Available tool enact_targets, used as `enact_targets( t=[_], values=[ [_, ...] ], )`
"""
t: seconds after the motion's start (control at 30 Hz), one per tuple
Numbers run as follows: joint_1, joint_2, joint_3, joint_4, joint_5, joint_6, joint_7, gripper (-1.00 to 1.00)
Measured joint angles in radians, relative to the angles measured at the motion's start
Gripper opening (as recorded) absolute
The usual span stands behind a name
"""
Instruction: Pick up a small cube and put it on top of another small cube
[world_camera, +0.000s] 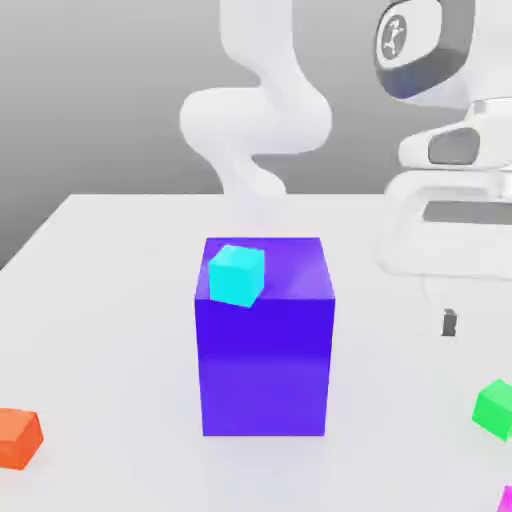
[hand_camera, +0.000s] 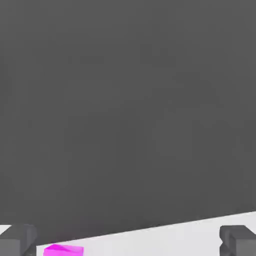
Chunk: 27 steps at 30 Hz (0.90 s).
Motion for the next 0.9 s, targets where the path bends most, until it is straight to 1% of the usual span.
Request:
enact_targets(
  t=[0.17, 0.3, 0.43, 0.47, 0.7, 0.83, 0.9],
  values=[
    [0.069, 0.179, -0.003, 0.037, -0.030, 0.030, 0.120, 0.00],
    [0.129, 0.317, -0.008, 0.065, -0.030, 0.059, 0.201, 0.00],
    [0.176, 0.460, -0.047, 0.100, -0.065, 0.142, 0.251, 0.00],
    [0.185, 0.488, -0.057, 0.108, -0.075, 0.161, 0.259, -1.00],
    [0.186, 0.491, -0.058, 0.109, -0.074, 0.165, 0.258, -1.00],
    [0.154, 0.370, -0.011, 0.069, -0.025, 0.084, 0.216, -1.00],
    [0.137, 0.311, 0.038, 0.011, -0.006, 0.083, 0.148, -1.00]
  ],
)
